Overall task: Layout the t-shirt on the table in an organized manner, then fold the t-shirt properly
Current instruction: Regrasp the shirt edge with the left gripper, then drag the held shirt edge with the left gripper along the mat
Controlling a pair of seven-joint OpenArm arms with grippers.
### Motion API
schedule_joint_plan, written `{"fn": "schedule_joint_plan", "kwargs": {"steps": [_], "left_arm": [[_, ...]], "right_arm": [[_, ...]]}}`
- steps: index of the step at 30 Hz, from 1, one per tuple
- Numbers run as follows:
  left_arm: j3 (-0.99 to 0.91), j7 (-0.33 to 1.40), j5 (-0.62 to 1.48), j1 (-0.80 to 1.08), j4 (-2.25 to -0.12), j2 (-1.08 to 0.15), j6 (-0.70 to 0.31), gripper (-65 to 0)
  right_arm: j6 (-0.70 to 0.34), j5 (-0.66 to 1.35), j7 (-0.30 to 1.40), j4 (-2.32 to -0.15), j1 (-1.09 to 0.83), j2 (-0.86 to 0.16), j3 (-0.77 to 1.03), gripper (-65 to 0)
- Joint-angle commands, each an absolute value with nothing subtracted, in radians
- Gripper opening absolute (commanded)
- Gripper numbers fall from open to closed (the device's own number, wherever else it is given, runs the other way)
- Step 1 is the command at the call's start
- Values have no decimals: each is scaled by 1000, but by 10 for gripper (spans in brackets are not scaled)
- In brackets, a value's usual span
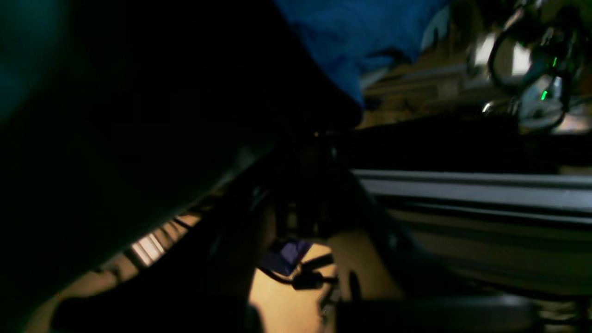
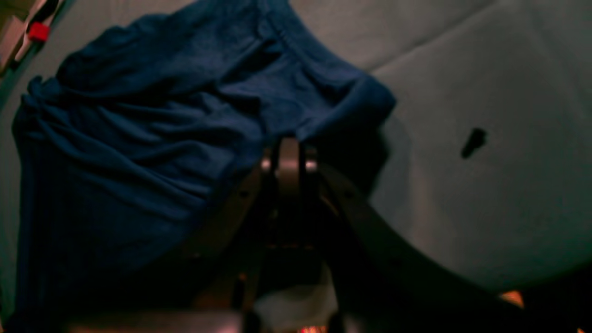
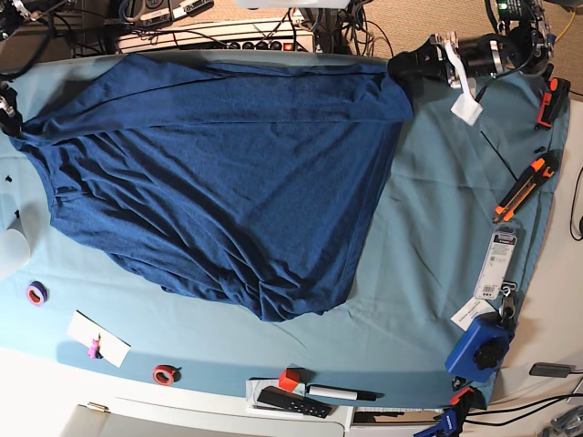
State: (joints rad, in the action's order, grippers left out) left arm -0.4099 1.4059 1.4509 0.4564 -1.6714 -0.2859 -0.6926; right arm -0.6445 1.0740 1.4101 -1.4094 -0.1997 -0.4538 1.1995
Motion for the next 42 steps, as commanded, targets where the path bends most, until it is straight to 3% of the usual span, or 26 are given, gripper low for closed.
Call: {"fn": "schedule_joint_plan", "kwargs": {"steps": [1,15,29,35,42], "left_arm": [[-416,1396,1484,455,-1703,-297,-698,-650],[-416,1396,1484,463,-1732,-296,-698,-650],[-415,1338,1484,314,-1732,-294,-698,-650],[-415,1192,1371,214,-1732,-294,-698,-650],[-415,1047,1118,163,-1731,-294,-698,-650]], "right_arm": [[-647,1112,1396,-1427,-207,-479,1206,-650],[-661,1176,1396,-1427,-237,-471,1206,-650],[-698,1246,1396,-1427,-157,-471,1177,-650],[-698,1087,1396,-1427,-83,-471,1136,-650],[-645,812,1224,-1427,-80,-471,1026,-650]]}}
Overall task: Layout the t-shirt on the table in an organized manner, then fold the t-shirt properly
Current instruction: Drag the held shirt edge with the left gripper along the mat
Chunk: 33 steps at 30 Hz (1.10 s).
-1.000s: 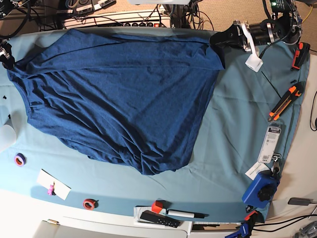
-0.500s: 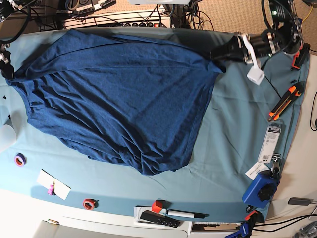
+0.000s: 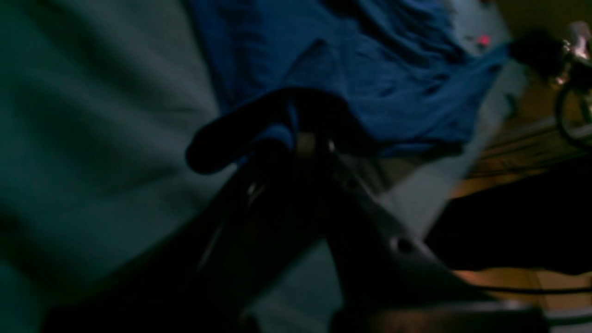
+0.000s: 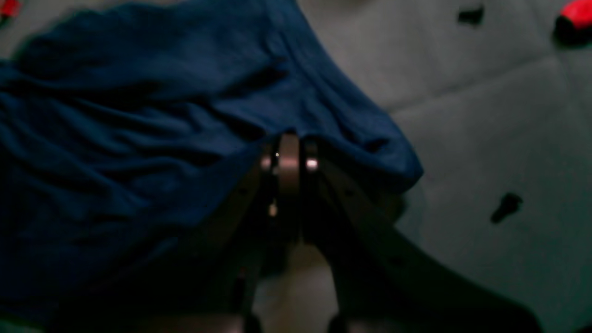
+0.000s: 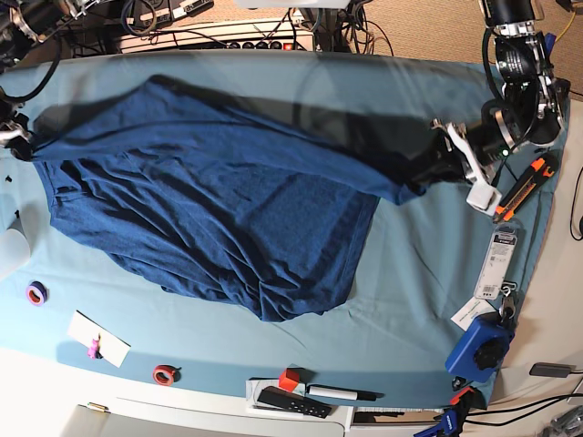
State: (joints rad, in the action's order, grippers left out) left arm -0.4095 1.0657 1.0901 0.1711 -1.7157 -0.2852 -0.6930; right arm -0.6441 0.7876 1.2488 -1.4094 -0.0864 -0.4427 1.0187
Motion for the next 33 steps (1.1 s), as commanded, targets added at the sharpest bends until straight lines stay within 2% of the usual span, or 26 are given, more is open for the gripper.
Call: {"fn": "schedule_joint_plan", "kwargs": {"steps": [1,6,13,21,29,33], "left_arm": [[-414,1027,1082,163,-1730,-294,-698,-650],[-415,968,986,163,-1715,-294,-698,-650],[-414,986,994,164,-1714,-296,-698,-650],[-415,1260,1294,207,-1714,-328,-698,-650],[-415,1346,1484,329,-1715,-440,-698,-650],[-415,1396,1484,338,-1718,-451,-698,-650]], "right_arm": [[-627,777,1201,-1427,-80,-471,1010,-650],[-546,653,1115,-1427,-77,-471,949,-650],[-524,605,1129,-1427,-64,-475,941,-650],[-693,801,1327,-1427,-84,-474,941,-650],[-698,894,1369,-1427,-181,-475,944,-650],[-698,944,1396,-1427,-203,-480,944,-650]]}}
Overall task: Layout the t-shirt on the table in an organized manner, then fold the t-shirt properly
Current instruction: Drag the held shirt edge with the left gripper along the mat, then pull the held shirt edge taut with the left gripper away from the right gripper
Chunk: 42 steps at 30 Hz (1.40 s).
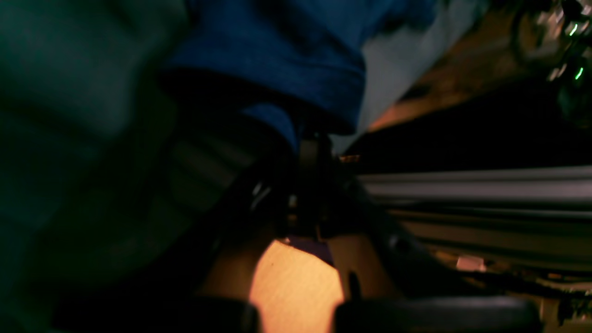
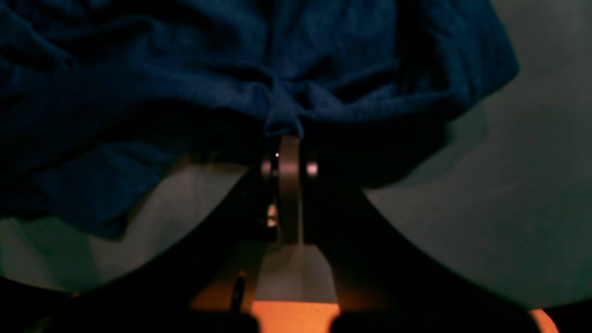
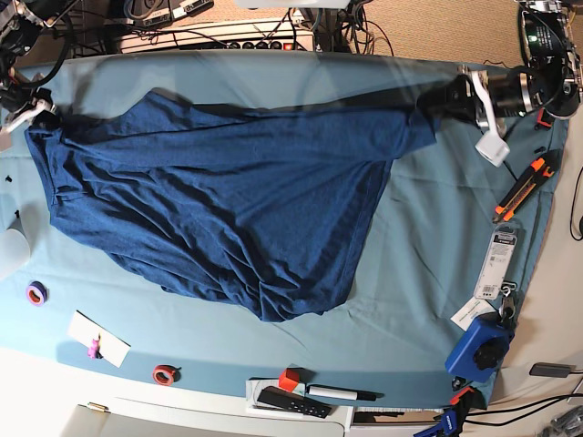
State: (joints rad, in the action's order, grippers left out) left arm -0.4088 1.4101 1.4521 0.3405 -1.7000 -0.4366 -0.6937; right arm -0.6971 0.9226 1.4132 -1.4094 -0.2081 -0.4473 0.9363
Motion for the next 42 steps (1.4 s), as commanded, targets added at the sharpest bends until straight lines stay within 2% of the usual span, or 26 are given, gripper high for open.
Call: {"fn": "schedule_joint_plan", "kwargs": {"steps": [1,9,11,13,16,19,22,26,33,37,42], "left_arm": [[-415,1396,1484,338,-1722,-451,-698,-650],[-415,1396,1484,256,-1785,-451,-698,-650],[-415,1324,1484,190,-1784,-443,-698,-650],[-414,1234,1452,117,-1781,-419,-698,-650],[-385,1111,1268,53,-1737,-405,-698,-650],[-302,1023,1111,38,-1658,-409,-698,-650],[-215,967,1030,38,-1568,-413,-698,-650],[-151,968,1028,38,-1500,-413,-698,-650],[-147,968,1041,29,-1501,-413,-698,-650],[-169,981,1138,28,-1518,-413,-698,-650],[-227,1108,1290,33,-1579,-413,-698,-650]], "right_arm": [[-698,965,1396,-1427,-203,-480,944,-650],[-698,1378,1396,-1427,-182,-505,944,-650],[-698,1424,1396,-1427,-143,-516,944,-650],[-698,1403,1396,-1426,-90,-513,944,-650],[-698,1234,1396,-1408,-23,-495,943,-650],[-698,1024,1396,-1350,6,-475,943,-650],[-698,954,1361,-1271,6,-476,940,-650],[-698,926,1361,-1218,5,-477,940,-650],[-698,942,1346,-1217,6,-477,941,-650],[-698,1032,1358,-1217,5,-477,944,-650],[-698,1119,1396,-1217,5,-487,944,-650]]}}
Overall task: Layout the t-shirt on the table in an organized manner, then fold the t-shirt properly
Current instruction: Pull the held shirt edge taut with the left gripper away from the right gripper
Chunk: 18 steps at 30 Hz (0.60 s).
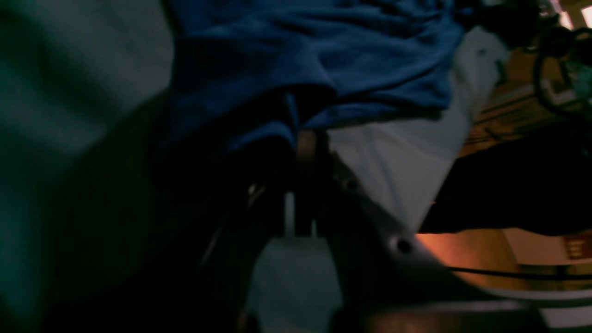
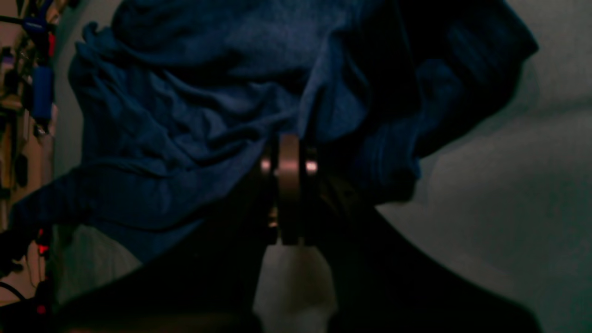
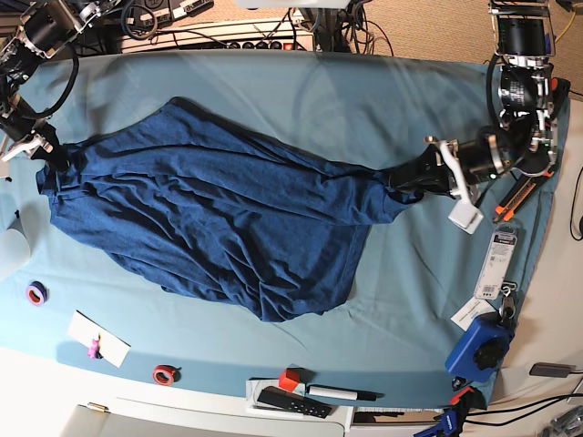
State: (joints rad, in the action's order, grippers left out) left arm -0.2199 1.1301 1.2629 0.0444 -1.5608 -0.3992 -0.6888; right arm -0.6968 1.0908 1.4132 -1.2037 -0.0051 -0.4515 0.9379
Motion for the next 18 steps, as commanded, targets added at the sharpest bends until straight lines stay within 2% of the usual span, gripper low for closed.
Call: {"fn": "schedule_joint_plan", "kwargs": {"steps": [1,5,10,18], "left_arm": [[-242,1136,1324,35,-1591,-413,-698,-650],[-310,1214,1423,44,-1630,-413,-698,-650],[-366,1215,1429,53,-1649,-413,-698,-650],[-367,1212,1375,53,-1649,-413,-698,-650]], "right_arm": [[-698,1118,1396,-1217,5,-494,944,-650],[-698,1118,1396,-1217,6,-540,944,-650],[-698,1113,1396,-1217,6,-582,944,-650],[-698,868,1219,-1217,6,-579,944,-650]]}}
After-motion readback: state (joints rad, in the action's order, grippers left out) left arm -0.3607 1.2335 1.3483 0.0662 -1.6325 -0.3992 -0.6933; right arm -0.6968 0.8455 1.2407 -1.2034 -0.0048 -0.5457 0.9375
